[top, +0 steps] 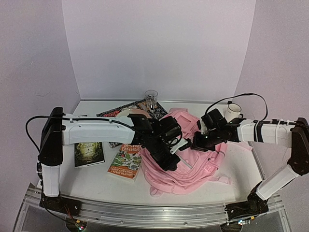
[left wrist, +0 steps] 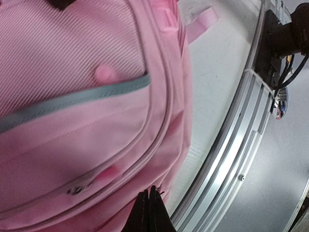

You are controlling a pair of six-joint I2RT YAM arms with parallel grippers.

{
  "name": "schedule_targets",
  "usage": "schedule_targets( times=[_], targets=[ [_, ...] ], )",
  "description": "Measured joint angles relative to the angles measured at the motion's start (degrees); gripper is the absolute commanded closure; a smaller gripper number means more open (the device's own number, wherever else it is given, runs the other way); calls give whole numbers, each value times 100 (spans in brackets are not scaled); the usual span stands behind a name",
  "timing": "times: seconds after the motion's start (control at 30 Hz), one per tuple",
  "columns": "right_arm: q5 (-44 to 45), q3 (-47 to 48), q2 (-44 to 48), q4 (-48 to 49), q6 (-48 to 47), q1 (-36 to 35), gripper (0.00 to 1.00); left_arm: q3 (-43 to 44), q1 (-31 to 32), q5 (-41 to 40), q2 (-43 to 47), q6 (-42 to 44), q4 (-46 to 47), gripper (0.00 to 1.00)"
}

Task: Pack the student bag
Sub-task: Zip the upper front pocket of the bag in the student bag, then hold the upper front pocket of the student bag.

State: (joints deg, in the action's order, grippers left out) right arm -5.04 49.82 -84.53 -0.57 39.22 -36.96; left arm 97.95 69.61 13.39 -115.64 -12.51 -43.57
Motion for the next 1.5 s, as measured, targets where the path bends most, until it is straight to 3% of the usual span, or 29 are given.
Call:
schedule_targets(
  times=[0.2,0.33,0.47,0.77,1.1,1.37,1.5],
  targets=[
    [55,35,86,61,-142,-47,79,-120,48,-30,-87,-249,547,74],
    [197,163,346,193,-241,-70,58,-377,4,-209,75,-480,678,59],
    [432,214,774,217,-206,-213,52,-868,-244,-438,588,-822,731,47],
    [881,221,1173,-196,-25,-1043,50,-1619,-1310,-570,1424,-1808,1023,41],
    [1002,221,526,-286,597,-2433,55,-1978,-1330,-350,1416,-2605,1492,41],
    [1018,243,-75,-287,944,-2883,68,-2060,-1336,-222,1275,-2808,1721,42],
    [1028,310,-290,-293,998,-2929,69,-2133,-1336,-173,1269,-2815,1749,42]
  ],
)
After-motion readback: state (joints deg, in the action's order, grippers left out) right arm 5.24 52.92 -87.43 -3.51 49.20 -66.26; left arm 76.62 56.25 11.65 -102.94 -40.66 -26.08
